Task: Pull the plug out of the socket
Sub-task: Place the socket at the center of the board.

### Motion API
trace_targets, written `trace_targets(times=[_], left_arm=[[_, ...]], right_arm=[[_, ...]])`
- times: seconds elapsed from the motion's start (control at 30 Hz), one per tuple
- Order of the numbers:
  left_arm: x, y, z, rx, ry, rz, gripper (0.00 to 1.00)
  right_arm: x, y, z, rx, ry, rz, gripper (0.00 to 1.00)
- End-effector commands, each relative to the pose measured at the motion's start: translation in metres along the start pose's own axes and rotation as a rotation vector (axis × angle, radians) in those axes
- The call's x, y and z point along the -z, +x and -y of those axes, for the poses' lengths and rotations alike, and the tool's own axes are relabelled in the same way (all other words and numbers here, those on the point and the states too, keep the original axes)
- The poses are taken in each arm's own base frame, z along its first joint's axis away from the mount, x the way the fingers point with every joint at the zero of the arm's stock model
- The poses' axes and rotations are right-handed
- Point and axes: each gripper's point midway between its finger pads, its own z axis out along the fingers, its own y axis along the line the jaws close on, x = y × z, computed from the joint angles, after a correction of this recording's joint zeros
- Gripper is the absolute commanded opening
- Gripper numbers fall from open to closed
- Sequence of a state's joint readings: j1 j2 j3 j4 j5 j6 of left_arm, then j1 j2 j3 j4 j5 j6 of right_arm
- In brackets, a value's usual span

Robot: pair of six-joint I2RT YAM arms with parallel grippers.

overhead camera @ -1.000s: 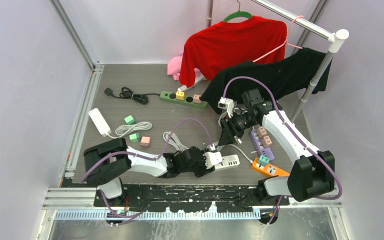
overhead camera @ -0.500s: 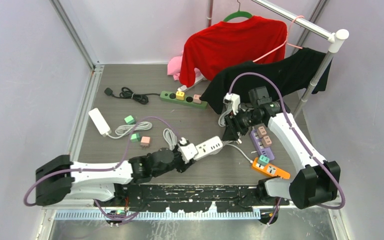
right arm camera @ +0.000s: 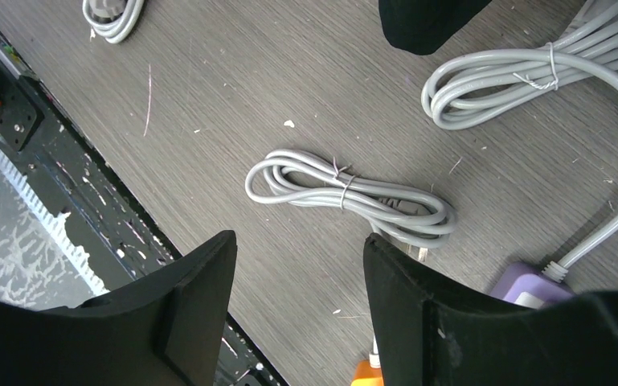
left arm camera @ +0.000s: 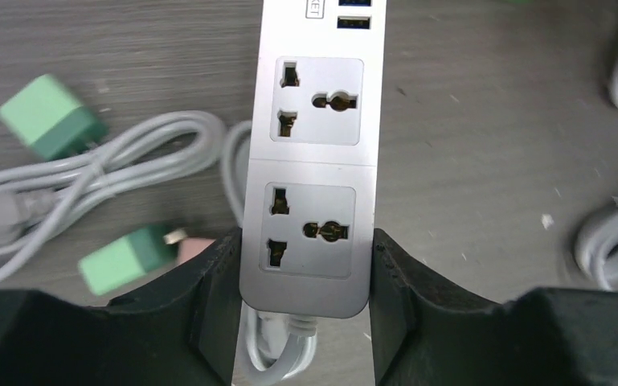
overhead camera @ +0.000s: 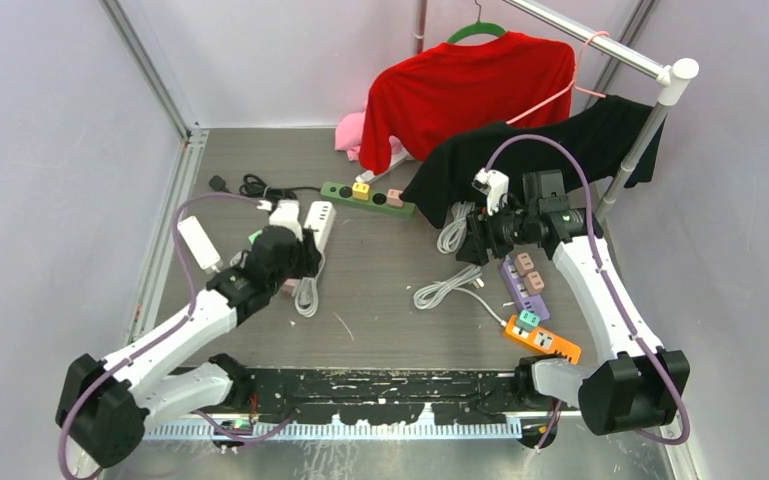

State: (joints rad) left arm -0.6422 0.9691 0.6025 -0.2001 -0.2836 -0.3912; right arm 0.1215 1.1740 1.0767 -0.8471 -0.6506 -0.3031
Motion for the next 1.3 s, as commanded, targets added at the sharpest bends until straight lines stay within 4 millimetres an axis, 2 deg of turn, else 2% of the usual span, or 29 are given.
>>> trace_targets(times=[0.0,0.03,0.13,0.33,0.43,0.57,0.67,0.7,0.8,0.83,0.93,1.0,1.13,1.27], left_arm=[[-0.005,-0.025,-0.040,0.237,-0.234,-0.014,0.00],[-0.005,-0.030,-0.055,0.249,-0.318,0.002,0.00],[-0.007,-0.037,-0.082,0.307,-0.471,0.007,0.03],[-0.013,-0.028,-0.140,0.457,-0.695,-0.067,0.08],[-0.016,-0.023,-0.161,0.505,-0.762,-0.080,0.09],[-0.025,-0.016,-0.178,0.577,-0.768,-0.096,0.10],[-0.032,-0.008,-0.185,0.635,-0.755,-0.124,0.16],[-0.033,-0.005,-0.186,0.648,-0.754,-0.139,0.22],[-0.032,-0.005,-0.189,0.664,-0.765,-0.169,0.64],[-0.031,-0.006,-0.189,0.663,-0.767,-0.174,0.74],[-0.027,-0.014,-0.184,0.675,-0.752,-0.177,0.92],[-0.024,-0.021,-0.177,0.689,-0.719,-0.183,0.97],[-0.015,-0.043,-0.157,0.726,-0.625,-0.191,0.99],[0.006,-0.070,-0.142,0.734,-0.538,-0.139,1.00]], right_arm=[[0.001,-0.010,0.000,0.008,0.004,0.041,0.65],[0.001,-0.010,0.000,0.008,0.001,0.042,0.65],[0.000,-0.009,0.000,0.005,-0.004,0.039,0.65],[0.000,-0.009,-0.002,0.006,-0.012,0.039,0.65],[0.000,-0.008,-0.003,0.003,-0.019,0.036,0.65],[0.000,-0.008,-0.004,0.008,-0.025,0.037,0.65],[0.000,-0.008,-0.004,0.007,-0.027,0.036,0.65],[0.000,-0.008,-0.005,0.009,-0.028,0.036,0.65],[0.000,-0.007,-0.004,0.010,-0.028,0.034,0.65],[0.000,-0.007,-0.004,0.010,-0.027,0.033,0.65],[-0.001,-0.006,-0.004,0.010,-0.028,0.028,0.65],[-0.001,-0.005,-0.003,0.014,-0.029,0.024,0.65],[0.001,-0.004,-0.005,0.028,-0.043,0.025,0.65],[0.008,-0.004,-0.012,0.049,-0.089,0.041,0.65]])
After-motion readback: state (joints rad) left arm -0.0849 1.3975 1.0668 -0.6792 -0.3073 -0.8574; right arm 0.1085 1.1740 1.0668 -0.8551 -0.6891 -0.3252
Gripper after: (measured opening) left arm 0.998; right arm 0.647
